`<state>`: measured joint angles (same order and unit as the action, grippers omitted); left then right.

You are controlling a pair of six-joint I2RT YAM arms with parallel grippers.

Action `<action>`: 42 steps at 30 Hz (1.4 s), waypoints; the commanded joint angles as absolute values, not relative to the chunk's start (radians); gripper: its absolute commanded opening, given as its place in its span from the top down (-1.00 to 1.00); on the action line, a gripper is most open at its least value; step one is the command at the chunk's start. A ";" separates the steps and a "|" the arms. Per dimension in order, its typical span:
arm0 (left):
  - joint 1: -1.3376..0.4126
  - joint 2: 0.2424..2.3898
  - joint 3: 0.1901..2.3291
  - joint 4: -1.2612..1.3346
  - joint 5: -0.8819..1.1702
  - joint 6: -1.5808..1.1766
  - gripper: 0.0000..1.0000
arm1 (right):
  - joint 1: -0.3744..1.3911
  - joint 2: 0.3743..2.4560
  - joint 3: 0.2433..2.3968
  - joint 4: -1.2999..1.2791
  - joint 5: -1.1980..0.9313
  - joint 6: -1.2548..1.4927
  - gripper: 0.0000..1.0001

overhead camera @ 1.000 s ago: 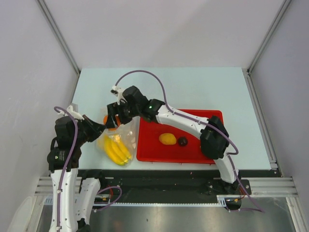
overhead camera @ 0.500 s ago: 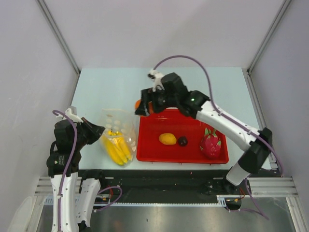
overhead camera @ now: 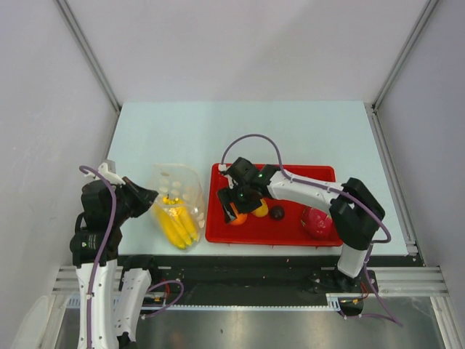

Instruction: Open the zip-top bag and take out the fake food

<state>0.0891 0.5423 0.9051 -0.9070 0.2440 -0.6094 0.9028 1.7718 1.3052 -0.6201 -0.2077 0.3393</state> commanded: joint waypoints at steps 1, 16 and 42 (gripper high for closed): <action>0.089 0.531 0.940 -0.881 0.288 -0.600 1.00 | 0.940 1.813 1.310 -0.583 -0.195 0.353 -0.43; 0.089 0.520 0.936 -0.881 0.327 -0.598 1.00 | 0.940 1.594 1.371 -0.560 -0.095 0.391 -0.89; 0.087 0.532 0.934 -0.836 0.376 -0.610 1.00 | 1.040 2.023 2.068 -0.600 -0.236 0.750 -0.02</action>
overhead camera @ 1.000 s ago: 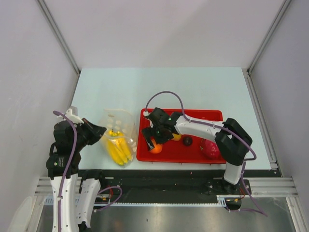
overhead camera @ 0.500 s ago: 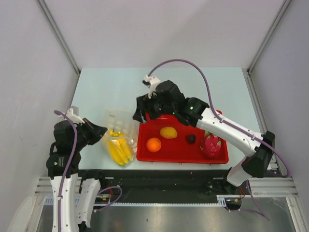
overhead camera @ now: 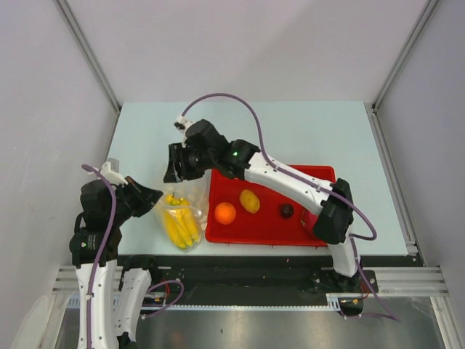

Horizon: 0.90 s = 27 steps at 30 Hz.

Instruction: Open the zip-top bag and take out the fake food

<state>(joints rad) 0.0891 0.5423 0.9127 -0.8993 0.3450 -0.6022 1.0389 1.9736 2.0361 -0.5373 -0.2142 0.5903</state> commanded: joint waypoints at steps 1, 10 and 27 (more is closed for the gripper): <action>0.089 0.529 0.930 -0.833 0.379 -0.615 1.00 | 1.040 2.039 2.078 -0.613 -0.229 0.765 -0.05; 0.089 0.512 0.888 -0.782 0.429 -0.669 1.00 | 1.051 2.201 2.099 -0.678 -0.262 0.949 -0.29; 0.089 0.514 0.831 -0.709 0.488 -0.681 1.00 | 1.066 2.212 1.993 -0.644 -0.281 1.010 -0.31</action>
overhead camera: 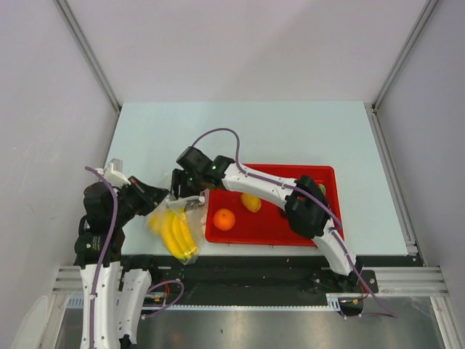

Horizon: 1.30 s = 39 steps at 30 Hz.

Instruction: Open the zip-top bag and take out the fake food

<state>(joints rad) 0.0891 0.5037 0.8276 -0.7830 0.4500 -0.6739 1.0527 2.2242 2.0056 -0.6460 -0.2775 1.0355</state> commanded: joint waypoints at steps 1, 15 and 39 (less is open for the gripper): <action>0.089 0.517 0.833 -0.704 0.488 -0.680 1.00 | 1.071 2.214 1.994 -0.653 -0.275 0.988 -0.31; 0.089 0.512 0.818 -0.698 0.511 -0.693 1.00 | 1.052 2.244 1.954 -0.603 -0.216 1.055 -0.38; 0.089 0.456 0.793 -0.735 0.537 -0.698 1.00 | 1.022 2.214 1.876 -0.535 -0.193 1.295 -0.70</action>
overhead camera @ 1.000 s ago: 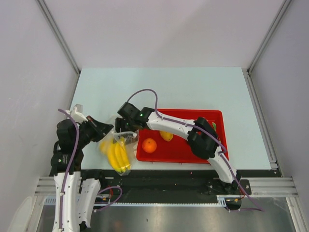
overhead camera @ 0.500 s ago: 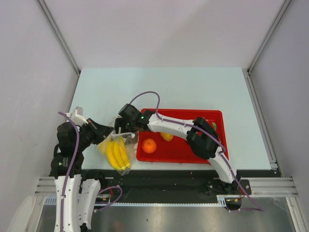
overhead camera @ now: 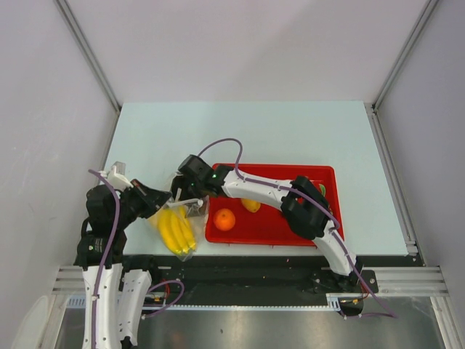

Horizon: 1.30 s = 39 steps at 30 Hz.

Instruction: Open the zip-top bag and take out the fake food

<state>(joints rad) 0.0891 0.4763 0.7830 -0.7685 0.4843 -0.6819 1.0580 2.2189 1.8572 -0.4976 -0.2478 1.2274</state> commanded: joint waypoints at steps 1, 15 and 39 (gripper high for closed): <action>0.089 0.457 0.795 -0.735 0.538 -0.698 1.00 | 1.022 2.217 1.870 -0.532 -0.198 1.314 -0.68; 0.089 0.431 0.790 -0.758 0.557 -0.689 1.00 | 1.000 2.278 1.882 -0.560 -0.198 1.425 0.15; 0.087 0.454 0.784 -0.759 0.471 -0.643 1.00 | 1.051 2.053 1.882 -0.465 -0.340 1.175 1.00</action>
<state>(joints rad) 0.0891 0.4625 0.7807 -0.7803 0.4980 -0.6689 1.0443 2.1742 1.8919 -0.5468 -0.2726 1.2816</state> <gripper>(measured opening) 0.005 0.226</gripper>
